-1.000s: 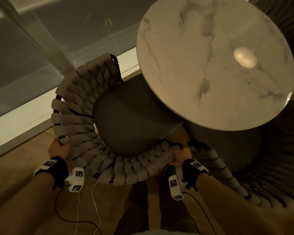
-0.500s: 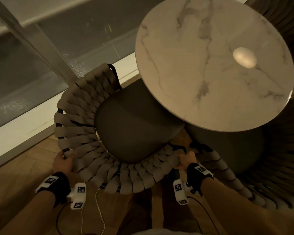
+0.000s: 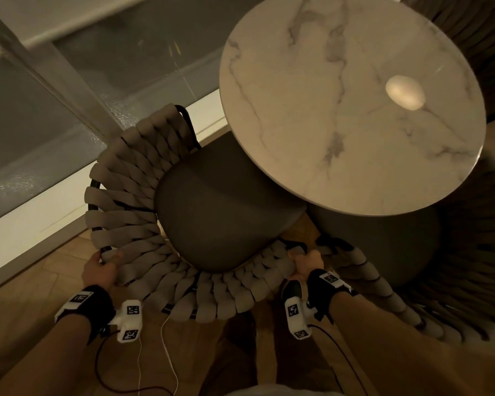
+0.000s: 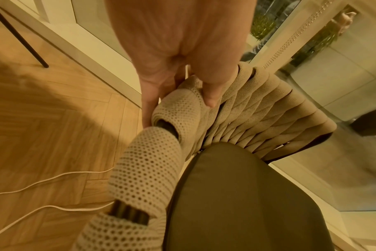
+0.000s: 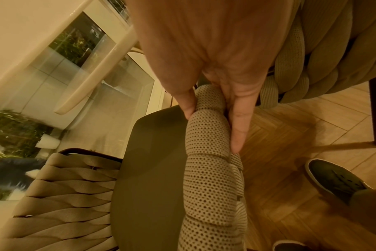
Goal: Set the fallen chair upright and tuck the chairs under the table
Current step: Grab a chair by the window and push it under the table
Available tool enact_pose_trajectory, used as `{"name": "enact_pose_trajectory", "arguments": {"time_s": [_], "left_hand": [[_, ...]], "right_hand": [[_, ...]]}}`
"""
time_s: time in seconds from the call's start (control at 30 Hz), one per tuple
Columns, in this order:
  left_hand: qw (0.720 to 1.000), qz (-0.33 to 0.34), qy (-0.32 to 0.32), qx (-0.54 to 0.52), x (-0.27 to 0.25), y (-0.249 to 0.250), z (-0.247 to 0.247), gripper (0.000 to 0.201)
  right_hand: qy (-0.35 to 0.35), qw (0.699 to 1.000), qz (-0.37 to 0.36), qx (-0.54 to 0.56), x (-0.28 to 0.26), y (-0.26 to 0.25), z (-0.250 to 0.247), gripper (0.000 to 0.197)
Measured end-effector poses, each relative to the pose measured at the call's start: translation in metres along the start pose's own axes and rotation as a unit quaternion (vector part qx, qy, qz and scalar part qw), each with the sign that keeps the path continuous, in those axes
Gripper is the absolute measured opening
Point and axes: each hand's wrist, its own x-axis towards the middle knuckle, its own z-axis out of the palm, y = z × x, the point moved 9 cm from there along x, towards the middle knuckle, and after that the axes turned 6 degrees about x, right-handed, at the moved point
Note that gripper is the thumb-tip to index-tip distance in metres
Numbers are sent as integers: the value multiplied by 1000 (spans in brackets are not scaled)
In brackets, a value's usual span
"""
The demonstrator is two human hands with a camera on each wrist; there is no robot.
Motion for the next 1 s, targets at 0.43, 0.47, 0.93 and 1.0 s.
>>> {"name": "enact_pose_trajectory", "arguments": {"time_s": [0.43, 0.47, 0.93, 1.0], "left_hand": [[991, 85, 51, 91, -22, 14, -3, 43], [984, 119, 66, 113, -35, 21, -3, 46], [812, 290, -401, 309, -303, 80, 247, 32], [734, 295, -454, 411, -337, 79, 284, 19]], "right_hand": [[-52, 998, 6, -22, 0, 7, -2, 49], [-64, 997, 1, -33, -7, 9, -3, 53], [-134, 988, 70, -24, -44, 199, -117, 17], [-109, 992, 58, -4, -53, 215, -155, 10]]}}
